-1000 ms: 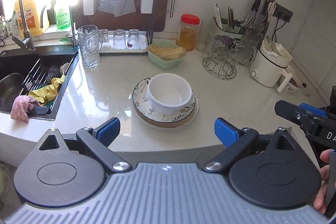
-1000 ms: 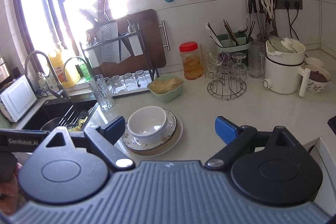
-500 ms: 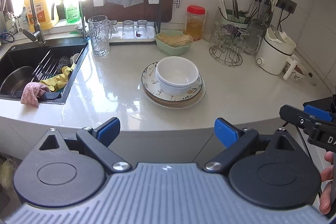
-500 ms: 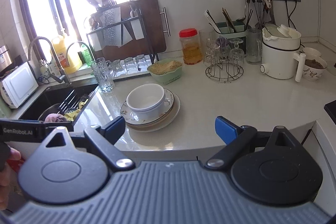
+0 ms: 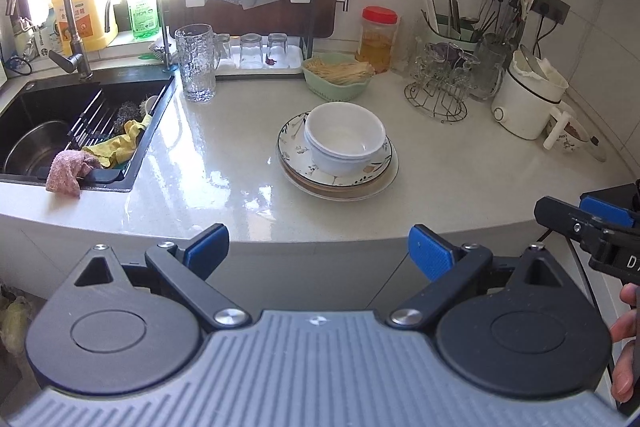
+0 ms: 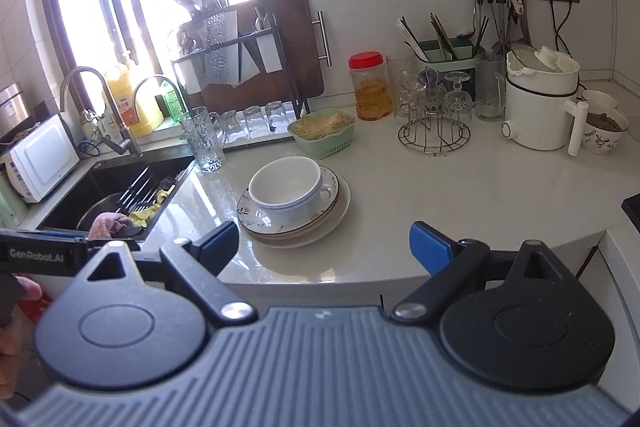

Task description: Organize plates and bowls

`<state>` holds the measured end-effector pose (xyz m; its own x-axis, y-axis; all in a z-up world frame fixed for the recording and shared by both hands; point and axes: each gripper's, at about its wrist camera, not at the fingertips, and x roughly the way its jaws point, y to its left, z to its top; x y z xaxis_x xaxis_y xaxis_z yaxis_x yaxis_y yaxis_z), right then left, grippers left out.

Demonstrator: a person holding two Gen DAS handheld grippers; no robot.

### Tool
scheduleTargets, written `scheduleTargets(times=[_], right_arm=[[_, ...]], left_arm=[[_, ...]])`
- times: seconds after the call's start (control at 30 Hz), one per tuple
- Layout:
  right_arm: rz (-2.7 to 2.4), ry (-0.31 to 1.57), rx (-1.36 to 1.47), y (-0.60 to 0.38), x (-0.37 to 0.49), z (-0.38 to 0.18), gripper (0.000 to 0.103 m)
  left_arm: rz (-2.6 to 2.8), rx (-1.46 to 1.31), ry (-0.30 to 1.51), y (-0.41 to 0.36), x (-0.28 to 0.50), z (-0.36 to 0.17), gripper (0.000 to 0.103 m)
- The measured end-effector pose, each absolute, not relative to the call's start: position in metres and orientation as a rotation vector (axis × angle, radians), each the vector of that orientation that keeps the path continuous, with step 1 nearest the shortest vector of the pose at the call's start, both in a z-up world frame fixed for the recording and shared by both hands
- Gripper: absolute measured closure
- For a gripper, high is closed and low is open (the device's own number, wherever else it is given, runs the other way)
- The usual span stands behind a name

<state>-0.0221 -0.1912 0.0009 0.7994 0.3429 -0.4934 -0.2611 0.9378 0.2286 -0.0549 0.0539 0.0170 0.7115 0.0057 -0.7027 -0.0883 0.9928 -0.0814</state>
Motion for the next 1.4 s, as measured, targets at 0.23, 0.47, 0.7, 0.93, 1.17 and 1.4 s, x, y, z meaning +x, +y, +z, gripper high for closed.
scheduleTargets(times=[0.23,0.47,0.7,0.93,1.17,1.4], right_arm=[[0.341,0.549,0.147,-0.187,-0.019,0.001,0.009],[0.342,0.572,0.152,-0.188,-0.018,-0.004,0.009],[0.344,0.565,0.142,-0.189,-0.018,-0.001,0.009],[0.358,0.567,0.136,-0.188,-0.015,0.0,0.009],[0.349,0.574,0.131,-0.189,-0.012,-0.001,0.009],[0.338,0.582,0.114,-0.184,-0.004,-0.005,0.009]], left_arm=[[0.061,-0.114,0.777,0.054,-0.056,0.019,0.005],[0.059,-0.131,0.79,0.052,-0.055,0.025,0.005],[0.028,-0.147,0.81,0.048,-0.054,0.022,0.005],[0.022,-0.161,0.811,0.044,-0.05,0.023,0.005],[0.021,-0.174,0.81,0.045,-0.045,0.02,0.005],[0.029,-0.179,0.812,0.051,-0.041,0.014,0.005]])
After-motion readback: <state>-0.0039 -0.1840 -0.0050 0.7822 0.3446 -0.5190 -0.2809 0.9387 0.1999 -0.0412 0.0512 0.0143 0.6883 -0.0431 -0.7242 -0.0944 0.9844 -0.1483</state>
